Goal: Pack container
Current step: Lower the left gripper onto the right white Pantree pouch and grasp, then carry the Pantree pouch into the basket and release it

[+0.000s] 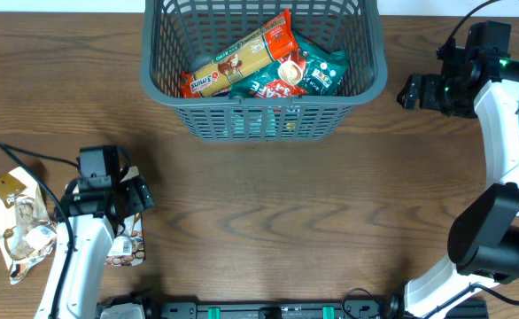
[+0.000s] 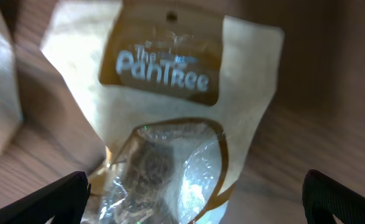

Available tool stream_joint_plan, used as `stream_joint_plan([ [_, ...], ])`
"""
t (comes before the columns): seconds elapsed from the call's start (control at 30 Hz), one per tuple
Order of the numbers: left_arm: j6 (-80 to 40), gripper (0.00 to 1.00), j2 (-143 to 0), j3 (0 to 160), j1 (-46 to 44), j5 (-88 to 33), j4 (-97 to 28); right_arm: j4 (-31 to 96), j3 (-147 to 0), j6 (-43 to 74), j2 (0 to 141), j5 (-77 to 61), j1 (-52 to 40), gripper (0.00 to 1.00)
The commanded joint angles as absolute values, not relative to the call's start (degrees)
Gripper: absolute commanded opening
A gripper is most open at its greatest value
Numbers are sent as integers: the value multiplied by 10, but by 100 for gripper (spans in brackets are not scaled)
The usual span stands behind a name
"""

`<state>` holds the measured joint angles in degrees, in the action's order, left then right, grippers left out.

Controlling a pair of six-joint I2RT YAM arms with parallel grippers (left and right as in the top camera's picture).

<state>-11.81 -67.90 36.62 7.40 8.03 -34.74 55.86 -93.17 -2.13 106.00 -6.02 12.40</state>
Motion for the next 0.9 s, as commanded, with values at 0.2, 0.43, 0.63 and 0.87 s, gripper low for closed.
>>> stream_joint_plan([
  [0.2, -106, 99, -682, 273, 126, 60, -260, 560, -929, -29, 1056, -64, 117, 99],
  [0.43, -45, 99, -703, 263, 178, 45, -229, 563, -929, -29, 1056, -64, 117, 99],
  [0.63, -30, 99, -793, 263, 213, -13, -181, 568, -929, -29, 1056, -64, 117, 99],
  [0.87, -17, 77, -825, 264, 211, -48, -174, 571, -929, -29, 1056, -64, 117, 99],
])
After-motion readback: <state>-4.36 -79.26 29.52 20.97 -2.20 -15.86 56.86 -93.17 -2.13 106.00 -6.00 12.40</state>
